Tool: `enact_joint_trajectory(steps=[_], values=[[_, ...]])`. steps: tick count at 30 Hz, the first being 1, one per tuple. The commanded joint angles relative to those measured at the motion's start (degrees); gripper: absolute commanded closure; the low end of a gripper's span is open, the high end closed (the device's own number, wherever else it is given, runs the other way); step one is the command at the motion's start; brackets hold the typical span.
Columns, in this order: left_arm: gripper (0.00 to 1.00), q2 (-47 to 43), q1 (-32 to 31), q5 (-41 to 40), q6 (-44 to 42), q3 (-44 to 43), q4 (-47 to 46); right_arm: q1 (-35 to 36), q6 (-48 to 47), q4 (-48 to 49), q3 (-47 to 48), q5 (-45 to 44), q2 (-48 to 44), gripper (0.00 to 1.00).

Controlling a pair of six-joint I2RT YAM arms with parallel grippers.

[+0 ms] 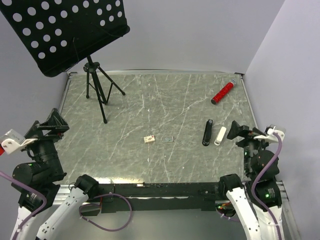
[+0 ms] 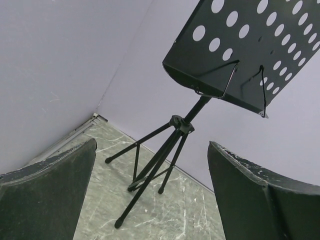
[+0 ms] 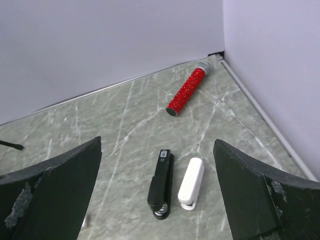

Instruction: Load the staples into the stapler

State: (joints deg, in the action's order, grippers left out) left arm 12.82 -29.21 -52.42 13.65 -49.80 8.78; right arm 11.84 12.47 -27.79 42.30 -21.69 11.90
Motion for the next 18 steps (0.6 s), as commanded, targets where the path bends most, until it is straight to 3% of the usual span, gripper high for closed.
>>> enact_joint_trajectory(steps=[1,18], values=[[0.03,-0.6,0.2,-0.6,0.5,2.2,-3.2,0.0,-3.2,2.6,-1.7,-2.3,-4.3,0.0],[0.03,-0.8,0.3,-1.0,11.7,7.7,0.5,-0.1,0.2,1.0,-2.9,-1.2,-6.5,0.0]])
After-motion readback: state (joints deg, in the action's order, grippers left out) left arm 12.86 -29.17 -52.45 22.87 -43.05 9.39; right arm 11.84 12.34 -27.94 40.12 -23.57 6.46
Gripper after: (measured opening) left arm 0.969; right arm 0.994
